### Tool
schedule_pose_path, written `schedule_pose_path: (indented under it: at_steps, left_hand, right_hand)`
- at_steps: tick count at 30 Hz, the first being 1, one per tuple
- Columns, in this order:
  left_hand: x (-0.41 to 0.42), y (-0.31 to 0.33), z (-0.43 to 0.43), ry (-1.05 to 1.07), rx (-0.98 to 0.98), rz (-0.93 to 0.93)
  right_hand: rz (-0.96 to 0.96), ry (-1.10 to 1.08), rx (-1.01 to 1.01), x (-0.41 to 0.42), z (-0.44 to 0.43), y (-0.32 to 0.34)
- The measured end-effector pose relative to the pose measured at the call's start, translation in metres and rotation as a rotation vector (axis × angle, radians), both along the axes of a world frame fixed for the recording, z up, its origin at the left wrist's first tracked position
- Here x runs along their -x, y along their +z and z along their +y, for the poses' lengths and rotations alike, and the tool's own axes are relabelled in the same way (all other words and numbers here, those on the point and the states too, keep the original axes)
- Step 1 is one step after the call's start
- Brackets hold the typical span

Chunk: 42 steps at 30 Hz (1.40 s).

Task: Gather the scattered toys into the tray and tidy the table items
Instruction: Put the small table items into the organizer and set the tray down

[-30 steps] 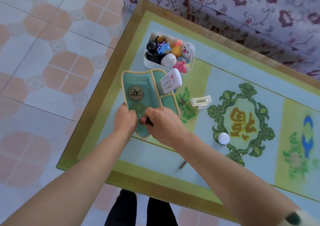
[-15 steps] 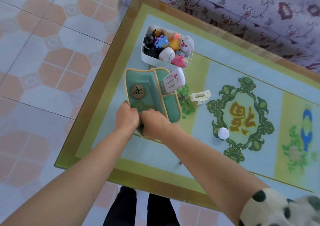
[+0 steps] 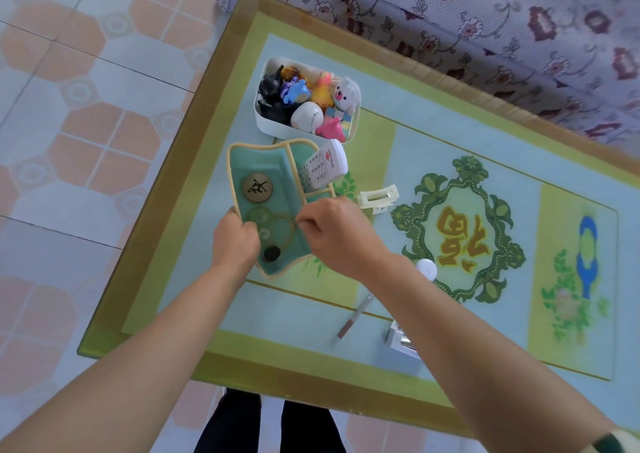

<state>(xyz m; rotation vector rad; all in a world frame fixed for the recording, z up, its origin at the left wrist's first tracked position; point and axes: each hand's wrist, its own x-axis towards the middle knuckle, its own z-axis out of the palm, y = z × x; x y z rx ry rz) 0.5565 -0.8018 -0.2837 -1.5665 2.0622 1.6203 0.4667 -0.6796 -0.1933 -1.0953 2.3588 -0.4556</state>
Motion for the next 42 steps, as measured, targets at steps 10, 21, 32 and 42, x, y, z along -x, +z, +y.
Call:
schedule_pose_path:
  at_steps: [10, 21, 32, 42]
  left_hand:
    - [0.018, -0.022, 0.014, 0.026, 0.000, -0.011]
    - [0.018, -0.031, 0.025, 0.048, 0.041, 0.003]
    - [0.017, -0.030, 0.027, 0.096, 0.015, 0.003]
    - [0.021, -0.020, 0.035, 0.117, 0.008, -0.015]
  right_hand:
    - [0.113, -0.433, -0.238, 0.064, 0.077, -0.079]
    - [0.143, -0.284, -0.375, 0.062, 0.062, -0.146]
    - [0.014, -0.391, -0.272, 0.067, 0.079, -0.146]
    - [-0.190, -0.702, 0.118, 0.055, 0.092, -0.048]
